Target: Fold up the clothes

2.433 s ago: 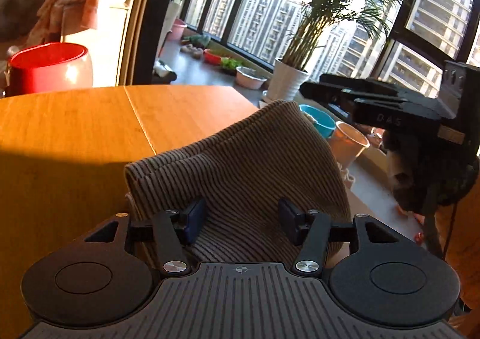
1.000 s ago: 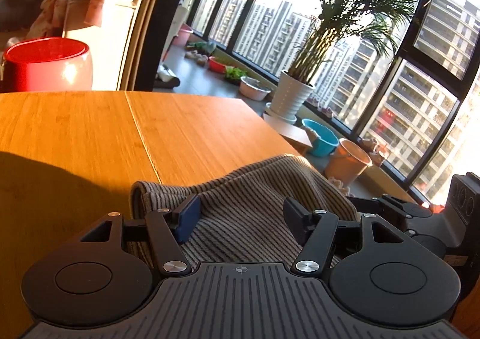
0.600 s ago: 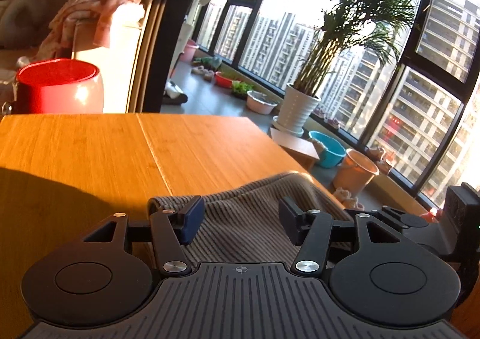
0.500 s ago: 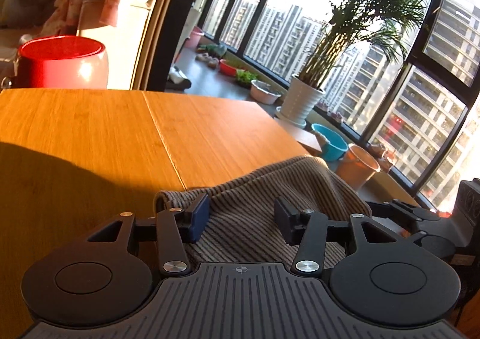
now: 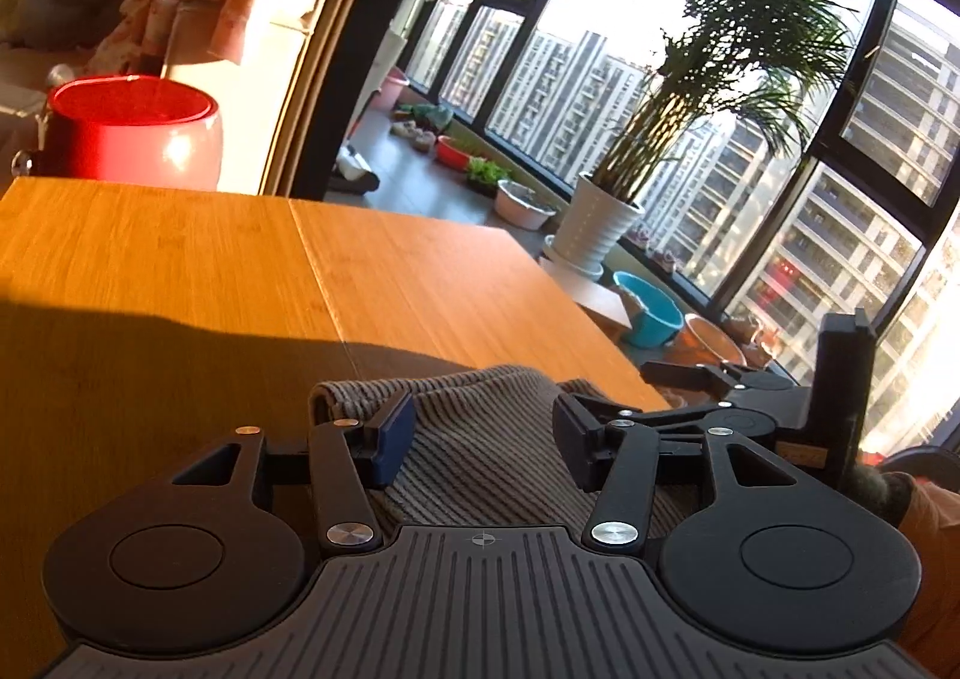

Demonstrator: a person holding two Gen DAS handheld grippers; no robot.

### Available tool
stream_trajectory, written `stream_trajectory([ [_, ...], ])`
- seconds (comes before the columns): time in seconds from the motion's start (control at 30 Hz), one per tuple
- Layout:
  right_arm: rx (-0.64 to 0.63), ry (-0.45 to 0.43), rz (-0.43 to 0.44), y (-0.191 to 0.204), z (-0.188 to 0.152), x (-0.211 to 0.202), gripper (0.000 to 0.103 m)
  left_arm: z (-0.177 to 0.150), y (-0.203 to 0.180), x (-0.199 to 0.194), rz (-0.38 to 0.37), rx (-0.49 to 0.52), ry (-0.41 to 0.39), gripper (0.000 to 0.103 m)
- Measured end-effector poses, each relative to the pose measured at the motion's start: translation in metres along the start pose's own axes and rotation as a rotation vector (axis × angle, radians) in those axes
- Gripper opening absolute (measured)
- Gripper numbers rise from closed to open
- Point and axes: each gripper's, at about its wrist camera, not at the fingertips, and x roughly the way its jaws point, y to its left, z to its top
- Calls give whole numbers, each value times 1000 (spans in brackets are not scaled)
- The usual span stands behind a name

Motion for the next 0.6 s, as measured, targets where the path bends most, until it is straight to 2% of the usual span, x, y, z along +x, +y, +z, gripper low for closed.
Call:
stream_trajectory([
  [0.07,5,-6,2,-1,-2,-1,103,5,-7,-5,-12,24,-12,62],
  [0.13,0,-12,-1,-1,-1,-2,103,3,-4,4,8,26,19,63],
  [0.23,-13,-39,-6,0,1,-14,103,-9,14,21,13,-28,57,61],
  [0.3,1,-75,28,-1,2,-32,103,-8,18,19,2,-41,50,61],
  [0.4,70,-143,221,-5,-3,-71,103,-8,19,19,4,-36,52,61],
  [0.5,77,-93,323,4,-17,-83,103,-10,17,20,14,-33,45,62],
  [0.53,25,-36,268,14,-24,-76,103,-10,16,20,16,-31,44,62],
  [0.57,-4,-26,235,20,-34,-70,103,-9,13,18,22,-26,43,63],
  [0.6,22,-49,249,18,-40,-68,103,-8,10,17,29,-21,41,63],
])
